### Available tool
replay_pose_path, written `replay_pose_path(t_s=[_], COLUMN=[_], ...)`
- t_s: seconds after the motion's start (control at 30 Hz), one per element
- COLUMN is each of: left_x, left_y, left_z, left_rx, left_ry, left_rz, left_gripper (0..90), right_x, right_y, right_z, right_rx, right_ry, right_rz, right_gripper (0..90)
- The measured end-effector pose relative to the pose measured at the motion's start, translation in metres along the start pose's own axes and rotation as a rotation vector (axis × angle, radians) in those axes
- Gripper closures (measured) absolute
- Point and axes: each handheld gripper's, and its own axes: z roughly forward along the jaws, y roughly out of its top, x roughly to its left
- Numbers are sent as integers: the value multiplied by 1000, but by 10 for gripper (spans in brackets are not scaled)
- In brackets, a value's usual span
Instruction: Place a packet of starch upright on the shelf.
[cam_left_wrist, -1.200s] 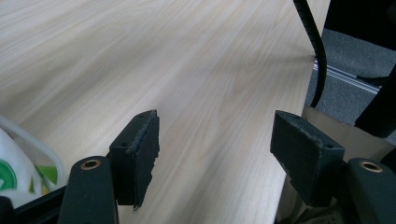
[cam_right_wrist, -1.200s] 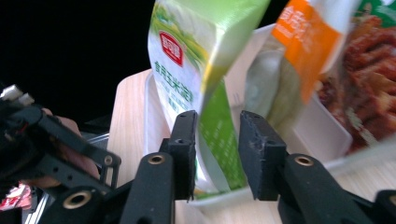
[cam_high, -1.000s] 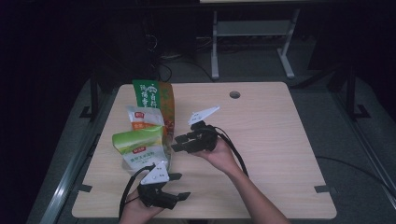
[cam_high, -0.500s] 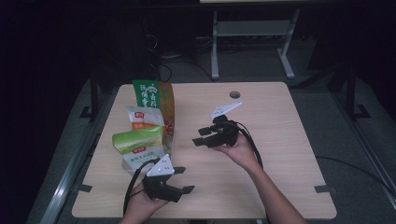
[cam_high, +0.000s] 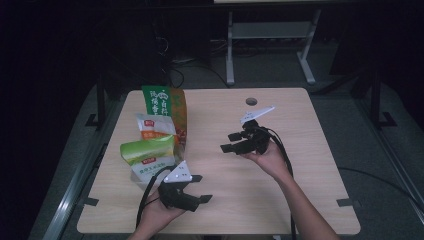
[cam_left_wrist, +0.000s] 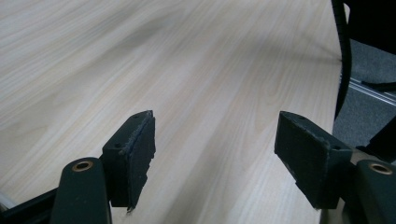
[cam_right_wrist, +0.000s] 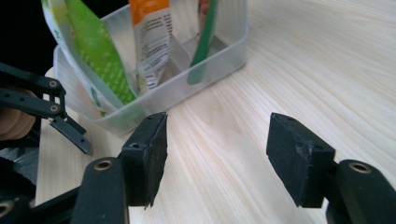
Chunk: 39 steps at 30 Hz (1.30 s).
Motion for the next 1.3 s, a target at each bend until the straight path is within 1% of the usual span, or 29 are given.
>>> replay_pose_path(t_s=[0.23, 0.3, 0.37, 0.4, 0.43, 0.5, 0.57, 0.73, 0.8, 0.87, 0.93, 0.97, 1.03, 1.07, 1.1, 1.13, 1.17, 1.3], left_x=[3, 4, 5, 5, 5, 6, 7, 8, 8, 8, 8, 7, 7, 8, 8, 8, 8, 9], left_y=[3, 3, 4, 4, 4, 5, 5, 6, 6, 5, 5, 5, 5, 4, 4, 4, 4, 4], left_z=[2, 3, 4, 4, 4, 4, 4, 3, 3, 3, 3, 3, 3, 3, 3, 3, 3, 3], left_rx=[-4, -4, -6, -13, -14, -16, -20, -21, -18, -14, -18, -18, -18, -18, -18, -19, -23, -23], left_ry=[5, 9, 9, 9, 10, 12, 14, 17, 20, 21, 22, 23, 24, 25, 23, 23, 20, 17], left_rz=[1, 7, 6, -1, -3, -1, -2, -2, 0, -2, -6, -2, 0, -2, -4, -4, -6, -9], left_gripper=[278, 278, 277, 277, 276, 275, 275, 274, 274, 272, 271, 270, 270, 269, 269, 268, 268, 268], right_x=[-10, -13, -15, -16, -17, -19, -20, -25, -27, -27, -29, -30, -31, -33, -33, -34, -34, -36], right_y=[-7, -9, -11, -12, -13, -15, -18, -31, -35, -40, -45, -48, -53, -55, -57, -60, -62, -70], right_z=[-13, -17, -21, -23, -25, -29, -32, -39, -42, -45, -49, -51, -55, -57, -59, -62, -63, -68], right_rx=[-1, -5, -4, -3, -7, -4, -13, -9, 0, -16, -13, -16, -14, -6, -8, -16, -19, -15], right_ry=[-29, -40, -45, -48, -50, -56, -63, -68, -66, -70, -74, -77, -82, -85, -90, -95, -95, -103], right_rz=[34, 39, 48, 51, 47, 56, 54, 73, 92, 90, 102, 100, 115, 121, 126, 119, 128, 140], right_gripper=[328, 322, 320, 319, 319, 314, 317, 320, 314, 322, 318, 318, 315, 309, 312, 315, 314, 312])
